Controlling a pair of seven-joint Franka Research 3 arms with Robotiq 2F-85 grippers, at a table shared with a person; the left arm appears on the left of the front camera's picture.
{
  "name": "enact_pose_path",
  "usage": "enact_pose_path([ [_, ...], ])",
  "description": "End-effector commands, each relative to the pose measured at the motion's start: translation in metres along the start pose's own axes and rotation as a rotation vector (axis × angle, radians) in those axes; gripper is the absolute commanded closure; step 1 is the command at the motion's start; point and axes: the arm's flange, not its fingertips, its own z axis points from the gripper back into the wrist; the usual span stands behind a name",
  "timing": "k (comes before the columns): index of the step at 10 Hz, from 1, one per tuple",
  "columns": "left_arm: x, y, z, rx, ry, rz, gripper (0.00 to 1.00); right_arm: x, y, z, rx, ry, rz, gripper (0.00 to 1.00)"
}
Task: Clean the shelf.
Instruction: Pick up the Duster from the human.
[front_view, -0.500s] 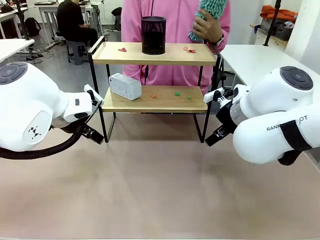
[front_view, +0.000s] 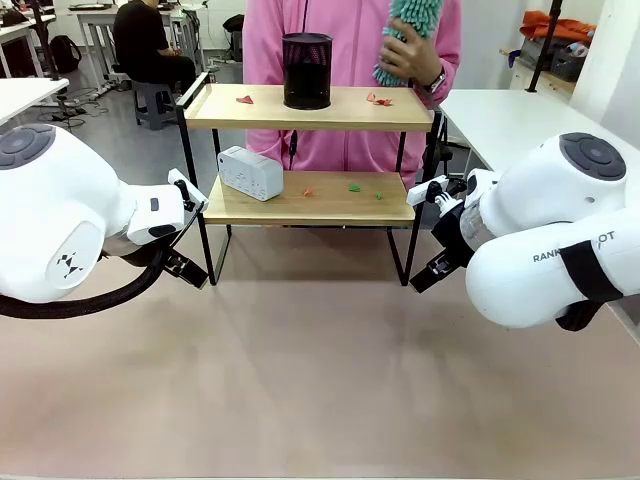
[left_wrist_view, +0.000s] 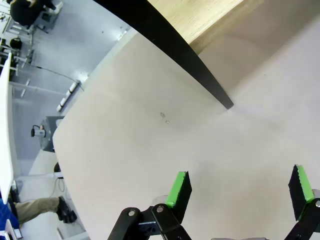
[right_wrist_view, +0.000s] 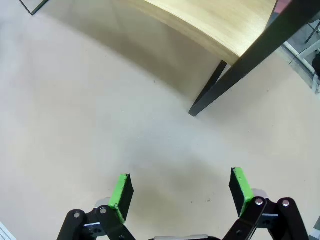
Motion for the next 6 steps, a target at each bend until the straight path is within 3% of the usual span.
enact_pose_path([
  [1,0.0,0.0,0.0,0.0,0.0,-0.001,0.0,0.0,0.0,0.0,0.0,0.0,-0.001,0.0],
  [5,0.0,0.0,0.0,0.0,0.0,0.0,0.0,0.0,0.0,0.0,0.0,0.0,0.0,0.0],
  [6,-0.009,0.002,0.029,-0.111,0.089,-0.102,0.0,-0.003,-0.018,0.031,0.009,0.048,-0.051,0.0],
])
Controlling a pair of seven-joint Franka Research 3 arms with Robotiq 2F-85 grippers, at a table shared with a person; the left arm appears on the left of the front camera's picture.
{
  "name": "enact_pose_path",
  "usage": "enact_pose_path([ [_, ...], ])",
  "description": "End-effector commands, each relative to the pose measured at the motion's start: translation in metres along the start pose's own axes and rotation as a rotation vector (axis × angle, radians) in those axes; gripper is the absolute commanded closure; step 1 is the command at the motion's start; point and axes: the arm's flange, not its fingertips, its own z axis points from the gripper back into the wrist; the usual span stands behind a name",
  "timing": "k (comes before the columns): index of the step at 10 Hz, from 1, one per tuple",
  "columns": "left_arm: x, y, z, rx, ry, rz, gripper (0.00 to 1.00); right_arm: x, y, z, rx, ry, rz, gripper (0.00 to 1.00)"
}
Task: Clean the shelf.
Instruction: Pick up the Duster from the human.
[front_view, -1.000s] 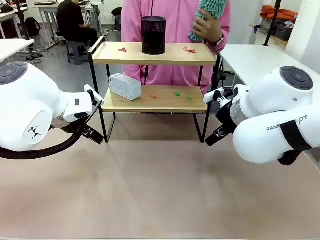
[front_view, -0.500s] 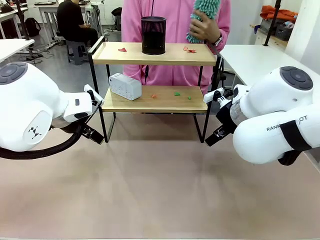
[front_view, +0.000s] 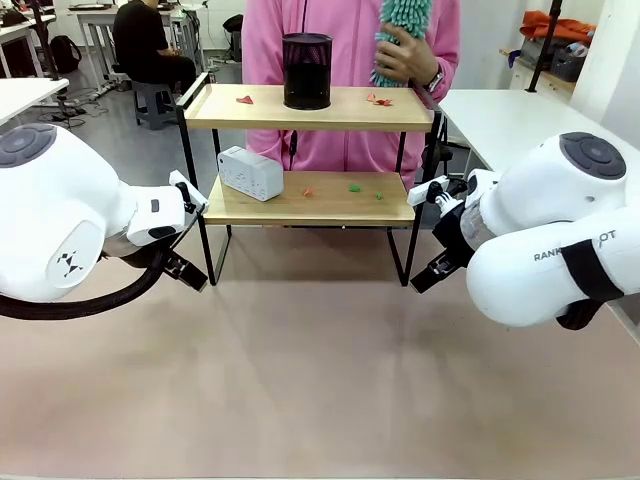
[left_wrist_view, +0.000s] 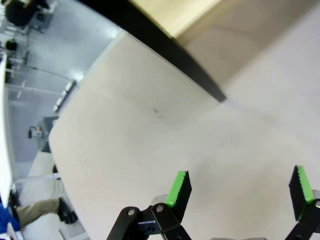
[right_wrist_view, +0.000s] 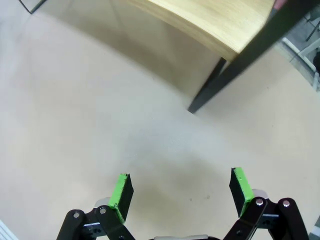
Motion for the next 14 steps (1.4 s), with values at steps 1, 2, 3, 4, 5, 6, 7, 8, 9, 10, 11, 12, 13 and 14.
enact_pose_path([
  [1,-0.029,0.008,0.057,-0.26,0.025,-0.145,0.0,-0.013,-0.04,0.066,0.112,-0.007,-0.111,0.0],
  [2,-0.049,0.022,0.092,-0.408,-0.051,-0.132,0.0,-0.028,-0.068,0.11,0.233,-0.019,-0.26,0.0],
  [3,-0.062,0.041,0.115,-0.492,-0.127,-0.053,0.0,-0.039,-0.087,0.139,0.383,-0.049,-0.408,0.0],
  [4,-0.081,0.072,0.143,-0.513,-0.251,0.089,0.0,-0.059,-0.113,0.172,0.623,-0.104,-0.572,0.0],
  [5,-0.113,0.122,0.173,-0.564,-0.446,0.28,0.0,-0.091,-0.147,0.198,0.718,-0.183,-0.774,0.0],
  [6,-0.152,0.163,0.196,-0.545,-0.601,0.497,0.0,-0.13,-0.176,0.214,0.786,-0.311,-0.934,0.0],
  [7,-0.194,0.2,0.201,-0.555,-0.737,0.721,0.0,-0.174,-0.203,0.224,0.891,-0.472,-1.07,0.0],
  [8,-0.236,0.229,0.194,-0.605,-0.876,0.965,0.0,-0.217,-0.217,0.229,0.931,-0.646,-1.178,0.0],
  [9,-0.268,0.25,0.17,-0.659,-1.02,1.27,0.0,-0.254,-0.223,0.221,0.792,-0.926,-1.355,0.0],
  [10,-0.272,0.255,0.146,-0.72,-0.953,1.359,0.0,-0.258,-0.218,0.209,0.64,-0.826,-1.431,0.0],
  [11,-0.275,0.23,0.21,-0.599,-0.637,0.724,0.0,-0.244,-0.221,0.247,0.82,-0.425,-0.993,0.0],
  [12,-0.275,0.23,0.21,-0.599,-0.637,0.724,0.0,-0.244,-0.221,0.247,0.82,-0.425,-0.993,0.0],
  [13,-0.275,0.23,0.21,-0.599,-0.637,0.724,0.0,-0.244,-0.221,0.247,0.82,-0.425,-0.993,0.0],
  [14,-0.275,0.23,0.21,-0.599,-0.637,0.724,0.0,-0.244,-0.221,0.247,0.82,-0.425,-0.993,0.0],
])
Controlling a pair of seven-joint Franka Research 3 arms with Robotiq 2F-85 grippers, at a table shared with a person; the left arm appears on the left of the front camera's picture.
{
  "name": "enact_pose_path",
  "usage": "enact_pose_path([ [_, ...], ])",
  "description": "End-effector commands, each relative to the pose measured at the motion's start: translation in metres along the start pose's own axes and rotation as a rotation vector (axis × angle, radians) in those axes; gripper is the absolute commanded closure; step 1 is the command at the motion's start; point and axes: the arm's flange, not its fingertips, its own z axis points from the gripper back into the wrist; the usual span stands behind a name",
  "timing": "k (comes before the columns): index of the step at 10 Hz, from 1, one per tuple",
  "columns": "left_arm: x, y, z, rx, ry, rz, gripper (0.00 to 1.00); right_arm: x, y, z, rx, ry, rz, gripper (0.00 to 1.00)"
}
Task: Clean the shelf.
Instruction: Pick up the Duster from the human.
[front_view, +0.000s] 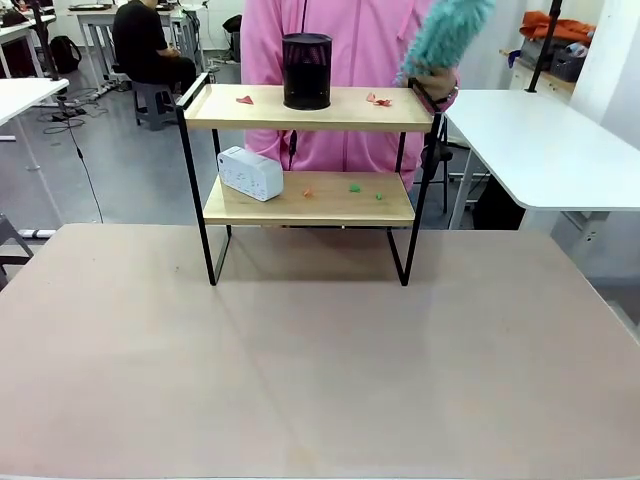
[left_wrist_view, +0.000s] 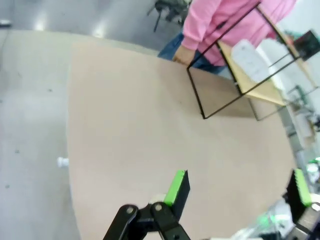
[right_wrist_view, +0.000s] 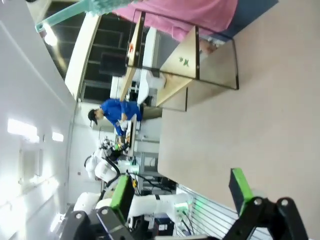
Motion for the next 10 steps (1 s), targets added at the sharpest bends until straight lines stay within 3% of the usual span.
enact_pose_path([
  [1,-0.004,-0.001,0.007,-0.006,-0.02,-0.034,0.0,0.001,0.001,0.009,0.013,-0.014,0.038,0.0],
  [8,-0.004,-0.001,0.007,-0.006,-0.02,-0.034,0.0,-0.003,-0.002,0.011,-0.002,-0.01,0.009,0.0],
  [9,-0.004,-0.001,0.007,-0.006,-0.02,-0.034,0.0,0.02,0.01,-0.012,-0.016,0.075,0.016,0.0],
  [10,-0.004,-0.001,0.007,-0.006,-0.02,-0.034,0.0,0.047,0.033,-0.031,-0.003,0.087,0.041,0.0],
])
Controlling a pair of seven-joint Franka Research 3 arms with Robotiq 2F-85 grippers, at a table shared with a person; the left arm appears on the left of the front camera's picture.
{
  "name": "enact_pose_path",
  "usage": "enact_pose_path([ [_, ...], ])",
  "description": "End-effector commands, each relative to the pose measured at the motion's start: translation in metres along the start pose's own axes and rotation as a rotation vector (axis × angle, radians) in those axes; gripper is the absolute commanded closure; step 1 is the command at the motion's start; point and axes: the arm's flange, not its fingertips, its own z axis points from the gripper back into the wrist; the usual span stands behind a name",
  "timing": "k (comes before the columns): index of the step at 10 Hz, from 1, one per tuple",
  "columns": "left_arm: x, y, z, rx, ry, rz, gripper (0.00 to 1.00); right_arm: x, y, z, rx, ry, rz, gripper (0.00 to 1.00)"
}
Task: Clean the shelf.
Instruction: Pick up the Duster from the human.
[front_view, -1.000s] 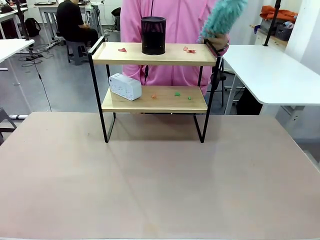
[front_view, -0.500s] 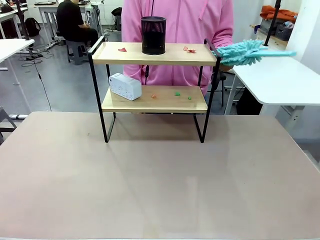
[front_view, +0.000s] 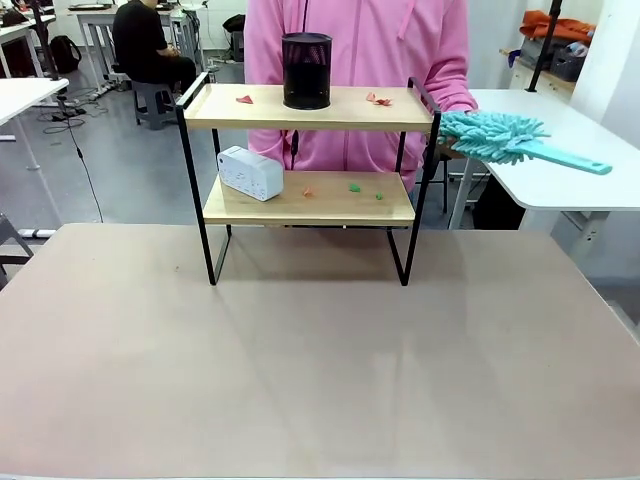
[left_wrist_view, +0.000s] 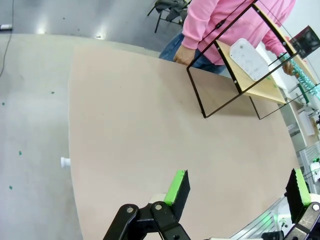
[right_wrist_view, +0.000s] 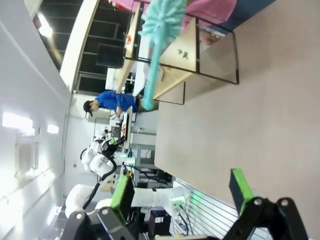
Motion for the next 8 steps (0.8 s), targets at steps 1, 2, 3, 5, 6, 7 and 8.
enact_pose_path([
  [1,0.002,0.001,0.001,-0.016,-0.012,-0.025,0.0,0.06,0.042,-0.035,0.039,0.053,0.022,0.0],
  [2,0.002,0.001,0.001,-0.016,-0.012,-0.025,0.0,0.083,0.051,-0.063,0.022,0.082,-0.024,0.0],
  [3,0.002,0.001,0.001,-0.016,-0.012,-0.025,0.0,0.098,0.049,-0.093,-0.001,0.12,-0.05,0.0],
  [5,0.002,0.001,0.001,-0.016,-0.012,-0.025,0.0,0.098,0.032,-0.115,0.008,0.117,-0.017,0.0],
  [6,0.002,0.001,0.001,-0.016,-0.012,-0.025,0.0,0.089,0.054,-0.113,0.019,0.145,-0.023,0.0],
  [7,0.002,0.001,0.001,-0.016,-0.012,-0.025,0.0,0.089,0.054,-0.113,0.019,0.145,-0.023,0.0],
  [8,0.002,0.001,0.001,-0.016,-0.012,-0.025,0.0,0.099,0.036,-0.13,0.001,0.162,-0.043,0.0],
])
